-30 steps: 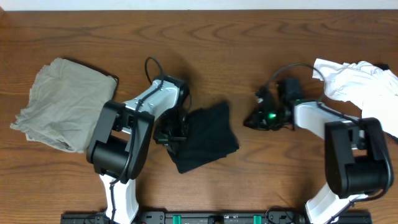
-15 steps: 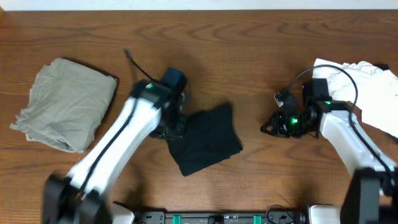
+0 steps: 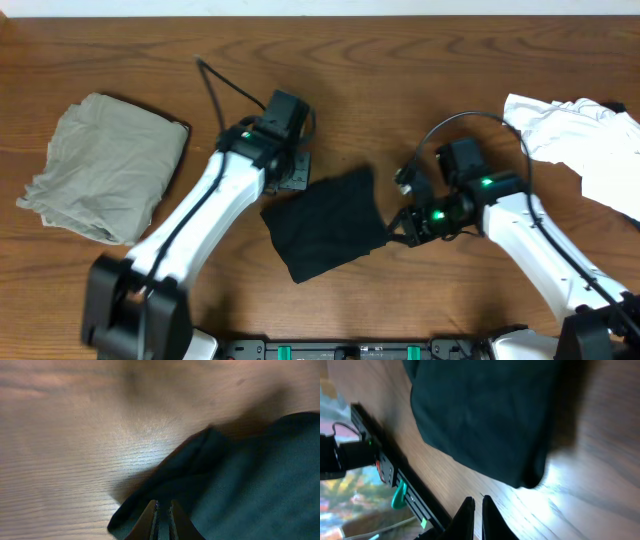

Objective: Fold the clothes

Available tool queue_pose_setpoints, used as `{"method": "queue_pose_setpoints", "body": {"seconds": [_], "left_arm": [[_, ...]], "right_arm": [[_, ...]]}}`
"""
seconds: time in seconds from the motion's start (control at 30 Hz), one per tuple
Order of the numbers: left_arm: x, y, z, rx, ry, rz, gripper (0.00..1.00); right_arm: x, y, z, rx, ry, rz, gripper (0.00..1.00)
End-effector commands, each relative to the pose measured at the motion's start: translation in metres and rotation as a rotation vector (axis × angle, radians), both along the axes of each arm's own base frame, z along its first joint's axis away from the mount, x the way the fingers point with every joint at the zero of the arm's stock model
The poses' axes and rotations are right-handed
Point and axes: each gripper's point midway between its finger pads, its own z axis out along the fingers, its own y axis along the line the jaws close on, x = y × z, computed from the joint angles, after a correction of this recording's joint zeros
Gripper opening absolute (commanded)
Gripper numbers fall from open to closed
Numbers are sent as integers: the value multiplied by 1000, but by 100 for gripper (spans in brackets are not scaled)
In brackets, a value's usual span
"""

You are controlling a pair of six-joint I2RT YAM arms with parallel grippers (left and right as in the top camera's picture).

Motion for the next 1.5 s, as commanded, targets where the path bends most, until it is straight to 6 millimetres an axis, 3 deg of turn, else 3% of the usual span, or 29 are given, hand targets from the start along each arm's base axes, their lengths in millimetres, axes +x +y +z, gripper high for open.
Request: {"method": "queue_pose_setpoints", "body": {"seconds": [0.0, 0.2, 0.47, 0.67, 0.8, 0.93, 1.13, 1.27, 1.37, 1.47], "left_arm": [[-1, 3, -32, 56, 77, -13, 10], [-10, 5, -68, 93, 185, -16, 6], [-21, 6, -76, 92, 233, -18, 6], [-45, 9, -90, 80, 312, -19, 6], [-70, 10, -97, 55, 401, -21, 6], [-96, 18, -96, 80, 505, -15, 6], [-116, 27, -89, 118, 589, -9, 6], [-115, 30, -88, 129, 585, -7, 6], [-101, 36, -80, 149, 529, 4, 7], [-82, 45, -63, 164, 436, 26, 16]], "right_arm": [[-12, 13, -7, 10, 37, 26, 7], [-25, 27, -17, 8, 53, 62, 10], [-26, 28, -51, -78, 78, 42, 13], [-34, 33, -73, -103, 135, 74, 13], [-19, 40, -80, -83, 81, 64, 12], [13, 31, -86, -148, -28, -18, 12], [48, 25, -80, -132, -121, -91, 14], [53, 18, -79, -134, -118, -115, 14], [49, 15, -81, -149, -112, -99, 14], [49, 7, -86, -195, -109, -109, 10]]}}
